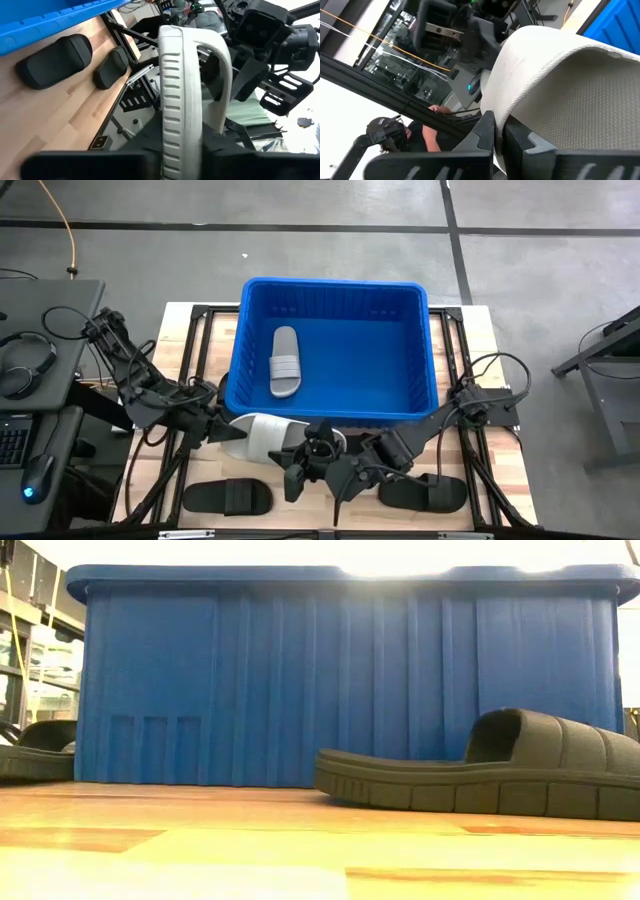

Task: Pick and place slides into bin
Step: Stack the gray slide on top of the gray slide in the blue bin

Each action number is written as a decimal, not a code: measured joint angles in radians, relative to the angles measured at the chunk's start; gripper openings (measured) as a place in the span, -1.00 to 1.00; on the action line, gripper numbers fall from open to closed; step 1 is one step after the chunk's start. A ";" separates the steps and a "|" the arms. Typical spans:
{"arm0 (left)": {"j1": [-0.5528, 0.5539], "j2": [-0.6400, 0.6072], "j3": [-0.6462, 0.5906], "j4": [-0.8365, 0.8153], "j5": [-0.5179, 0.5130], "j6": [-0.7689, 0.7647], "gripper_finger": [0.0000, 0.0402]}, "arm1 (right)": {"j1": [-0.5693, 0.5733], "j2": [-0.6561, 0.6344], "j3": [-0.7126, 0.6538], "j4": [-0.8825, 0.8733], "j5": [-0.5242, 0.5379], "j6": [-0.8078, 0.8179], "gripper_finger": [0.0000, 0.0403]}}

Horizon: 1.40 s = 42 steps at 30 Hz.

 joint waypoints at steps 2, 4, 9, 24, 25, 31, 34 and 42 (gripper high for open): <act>0.009 0.000 0.000 0.006 0.011 0.007 -0.89 | 0.005 -0.001 0.000 0.000 0.012 -0.016 -1.00; 0.010 0.000 0.000 0.006 0.012 0.044 -0.86 | 0.005 -0.001 0.000 0.001 0.010 -0.026 -1.00; 0.009 -0.025 0.000 -0.029 -0.024 0.049 -0.91 | 0.008 -0.001 0.000 0.002 0.033 -0.074 -0.98; 0.009 -0.197 0.000 -0.157 -0.372 0.128 -0.91 | 0.125 -0.064 0.002 -0.201 0.487 0.019 -0.37; 0.009 -0.207 0.000 -0.154 -0.409 0.135 -0.91 | 0.129 -0.064 0.002 -0.217 0.505 0.039 -0.32; 0.009 -0.229 -0.001 -0.150 -0.640 0.114 -0.91 | 0.103 -0.064 0.002 -0.395 0.485 0.276 -0.12; 0.009 -0.236 -0.020 -0.150 -0.681 0.039 -0.91 | 0.075 -0.059 0.001 -0.468 0.425 0.366 -0.07; 0.009 -0.239 -0.120 -0.144 -0.771 -0.157 -0.92 | -0.013 -0.055 0.001 -0.454 0.339 0.332 -0.04</act>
